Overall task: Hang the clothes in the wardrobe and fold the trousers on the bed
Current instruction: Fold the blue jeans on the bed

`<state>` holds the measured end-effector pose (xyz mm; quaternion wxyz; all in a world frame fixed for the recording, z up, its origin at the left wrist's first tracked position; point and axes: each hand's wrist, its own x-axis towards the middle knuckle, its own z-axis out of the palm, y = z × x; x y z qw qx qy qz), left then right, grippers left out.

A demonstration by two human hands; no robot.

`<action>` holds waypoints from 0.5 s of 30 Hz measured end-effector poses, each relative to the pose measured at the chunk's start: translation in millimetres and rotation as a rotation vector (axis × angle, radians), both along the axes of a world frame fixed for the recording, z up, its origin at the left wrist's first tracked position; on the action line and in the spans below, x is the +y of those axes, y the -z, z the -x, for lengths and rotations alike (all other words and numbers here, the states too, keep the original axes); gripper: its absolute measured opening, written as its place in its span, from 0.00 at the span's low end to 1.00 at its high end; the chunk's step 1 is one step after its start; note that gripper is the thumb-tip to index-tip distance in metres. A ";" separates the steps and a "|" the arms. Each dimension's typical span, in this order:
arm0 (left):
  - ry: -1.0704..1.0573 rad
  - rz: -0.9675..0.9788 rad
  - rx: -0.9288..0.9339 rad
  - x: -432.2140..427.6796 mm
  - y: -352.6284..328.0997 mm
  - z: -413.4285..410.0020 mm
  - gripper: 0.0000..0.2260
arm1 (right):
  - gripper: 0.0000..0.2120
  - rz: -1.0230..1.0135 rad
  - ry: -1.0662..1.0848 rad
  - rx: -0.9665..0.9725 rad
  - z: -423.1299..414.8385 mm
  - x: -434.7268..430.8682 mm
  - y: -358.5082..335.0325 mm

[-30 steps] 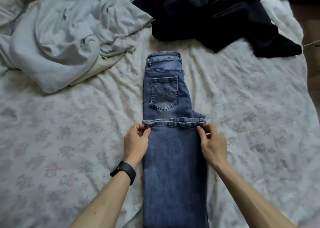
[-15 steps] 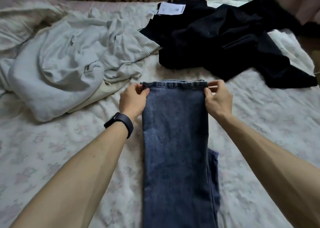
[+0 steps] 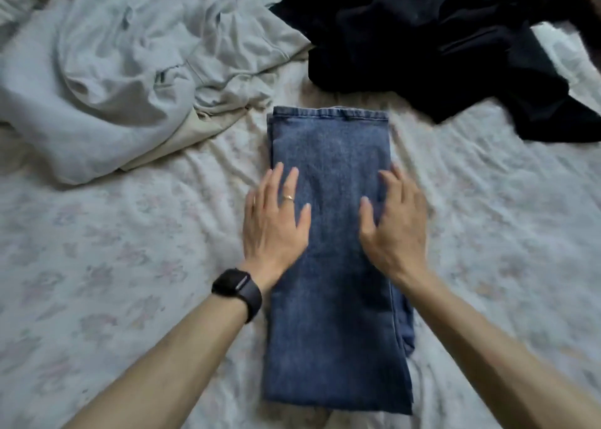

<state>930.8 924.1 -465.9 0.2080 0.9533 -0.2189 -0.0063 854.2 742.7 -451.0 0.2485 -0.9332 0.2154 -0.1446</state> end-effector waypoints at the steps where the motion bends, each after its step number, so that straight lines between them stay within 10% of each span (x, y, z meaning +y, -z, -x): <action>1: 0.101 -0.036 -0.029 3.0 8.2 33.1 0.29 | 0.24 0.068 -0.097 -0.013 29.8 23.3 6.5; 4: 0.305 -0.229 0.034 21.8 31.7 97.5 0.28 | 0.28 0.199 -0.299 0.263 100.0 58.1 26.3; 8: 0.170 -0.407 0.182 68.1 36.5 107.5 0.27 | 0.30 0.169 -0.011 0.752 149.5 32.6 26.9; 15: -0.218 0.090 0.579 88.9 -8.3 195.7 0.27 | 0.19 -0.386 0.270 0.479 209.5 75.6 -20.7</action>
